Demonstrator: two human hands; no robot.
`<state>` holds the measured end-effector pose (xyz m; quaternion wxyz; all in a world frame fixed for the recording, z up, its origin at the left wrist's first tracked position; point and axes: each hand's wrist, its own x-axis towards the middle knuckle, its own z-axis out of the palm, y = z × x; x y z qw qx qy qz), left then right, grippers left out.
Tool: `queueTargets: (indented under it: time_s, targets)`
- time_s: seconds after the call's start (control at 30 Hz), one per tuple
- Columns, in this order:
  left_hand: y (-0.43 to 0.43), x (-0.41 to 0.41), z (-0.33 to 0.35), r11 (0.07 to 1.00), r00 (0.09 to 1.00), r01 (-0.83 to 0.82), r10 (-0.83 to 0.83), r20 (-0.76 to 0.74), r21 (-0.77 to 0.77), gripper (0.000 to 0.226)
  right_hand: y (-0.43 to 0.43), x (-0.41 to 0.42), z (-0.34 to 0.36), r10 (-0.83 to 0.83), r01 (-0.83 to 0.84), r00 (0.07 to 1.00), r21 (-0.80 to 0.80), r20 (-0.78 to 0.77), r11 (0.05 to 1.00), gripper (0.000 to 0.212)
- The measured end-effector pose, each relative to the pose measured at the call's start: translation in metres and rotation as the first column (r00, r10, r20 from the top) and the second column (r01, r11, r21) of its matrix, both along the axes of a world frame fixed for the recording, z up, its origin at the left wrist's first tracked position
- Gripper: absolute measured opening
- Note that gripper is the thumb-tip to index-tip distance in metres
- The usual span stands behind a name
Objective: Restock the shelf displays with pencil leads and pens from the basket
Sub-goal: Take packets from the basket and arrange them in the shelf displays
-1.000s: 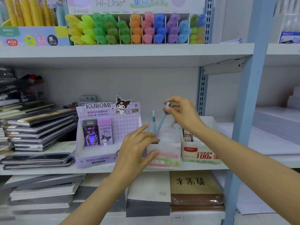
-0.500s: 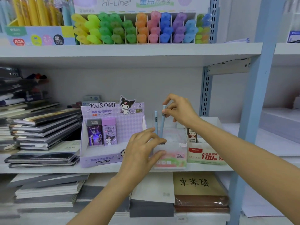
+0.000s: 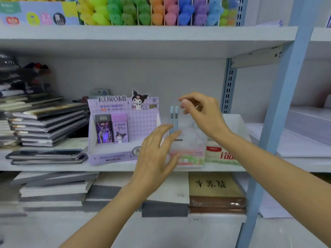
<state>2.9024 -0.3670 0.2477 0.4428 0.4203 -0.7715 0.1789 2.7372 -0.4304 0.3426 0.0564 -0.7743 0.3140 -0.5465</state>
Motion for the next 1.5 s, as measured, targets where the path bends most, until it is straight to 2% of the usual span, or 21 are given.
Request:
queueTargets:
  time_s: [0.07,0.13,0.2,0.27,0.33,0.4,0.5,0.6,0.67,0.73,0.83,0.9,1.0,1.1,1.17,1.2,1.27,1.3,1.37,1.43,1.5]
  targets:
    - [0.01,0.003,-0.023,0.996,0.996,-0.042,0.035,-0.085,-0.078,0.036,0.036,-0.002,-0.022,0.173,-0.173,0.984,-0.012,0.027,0.985,0.017]
    - [0.02,0.007,-0.058,0.992,0.988,-0.088,0.076,-0.132,-0.089,0.028,0.067,0.001,-0.056,0.325,-0.324,0.946,0.044,-0.02,0.945,0.02]
    - [0.032,0.013,-0.103,0.996,0.995,-0.083,0.084,-0.056,0.029,0.021,0.085,0.008,-0.101,0.369,-0.348,0.921,0.167,-0.124,0.923,0.028]
    - [0.046,0.021,-0.157,0.966,0.993,-0.066,0.04,0.109,0.25,0.017,0.092,0.015,-0.156,0.369,-0.275,0.901,0.358,-0.229,0.892,0.036]
    - [0.063,0.03,-0.214,0.844,0.981,-0.102,-0.001,0.192,0.527,0.018,0.09,0.02,-0.215,0.417,-0.175,0.856,0.587,-0.306,0.79,0.032]
    - [0.084,0.038,-0.272,0.643,0.971,-0.203,0.031,0.239,0.739,0.026,0.083,0.02,-0.277,0.483,-0.038,0.78,0.74,-0.398,0.672,0.024]
    - [0.116,0.047,-0.346,0.334,0.933,-0.346,0.021,0.36,0.877,0.042,0.082,0.012,-0.371,0.548,0.15,0.673,0.817,-0.497,0.557,0.018]
    - [0.135,0.051,-0.389,0.171,0.935,-0.336,-0.057,0.35,0.926,0.058,0.097,-0.003,-0.448,0.538,0.276,0.68,0.855,-0.497,0.439,0.039]
    - [0.137,0.051,-0.407,0.151,0.938,-0.329,-0.063,0.342,0.932,0.059,0.106,-0.011,-0.485,0.528,0.313,0.689,0.861,-0.496,0.401,0.055]
    - [0.137,0.046,-0.421,0.18,0.947,-0.315,-0.007,0.321,0.932,0.055,0.117,-0.017,-0.512,0.522,0.33,0.707,0.876,-0.477,0.353,0.061]
    - [0.128,0.037,-0.44,0.215,0.941,-0.338,0.065,0.332,0.916,0.049,0.121,-0.018,-0.543,0.487,0.304,0.759,0.897,-0.432,0.322,0.046]
    - [0.129,0.035,-0.438,0.254,0.943,-0.332,0.112,0.313,0.909,0.048,0.125,-0.016,-0.543,0.451,0.268,0.79,0.896,-0.415,0.354,0.034]
    - [0.126,0.033,-0.447,0.272,0.956,-0.287,0.137,0.258,0.918,0.048,0.118,-0.013,-0.548,0.445,0.205,0.83,0.926,-0.336,0.318,0.018]
    - [0.125,0.032,-0.442,0.312,0.968,-0.209,0.199,0.151,0.927,0.046,0.106,-0.013,-0.538,0.357,0.111,0.908,0.947,-0.219,0.3,0.008]
    - [0.121,0.028,-0.435,0.359,0.975,-0.093,0.221,0.013,0.929,0.045,0.092,-0.013,-0.522,0.3,0.037,0.945,0.958,-0.126,0.285,0.01]
    - [0.119,0.024,-0.431,0.338,0.971,-0.001,0.227,-0.08,0.941,0.043,0.086,-0.013,-0.513,0.311,0.0,0.946,0.962,-0.088,0.272,0.01]
    - [0.113,0.015,-0.422,0.208,0.928,0.203,0.27,-0.256,0.957,0.031,0.079,-0.011,-0.497,0.379,-0.062,0.925,0.976,-0.022,0.21,0.009]
    - [0.112,0.011,-0.419,0.141,0.897,0.287,0.309,-0.317,0.948,0.023,0.079,-0.008,-0.492,0.405,-0.086,0.914,0.981,0.009,0.172,0.009]
    - [0.11,0.009,-0.416,0.08,0.834,0.391,0.391,-0.39,0.917,0.014,0.081,-0.006,-0.489,0.39,-0.102,0.92,0.982,0.031,0.162,0.013]
    - [0.115,0.014,-0.416,0.035,0.79,0.457,0.442,-0.424,0.889,0.015,0.087,-0.011,-0.494,0.31,-0.048,0.95,0.98,-0.016,0.195,0.015]
    - [0.122,0.019,-0.419,0.009,0.776,0.466,0.476,-0.413,0.885,0.015,0.098,-0.024,-0.505,0.325,0.112,0.926,0.963,-0.191,0.246,0.015]
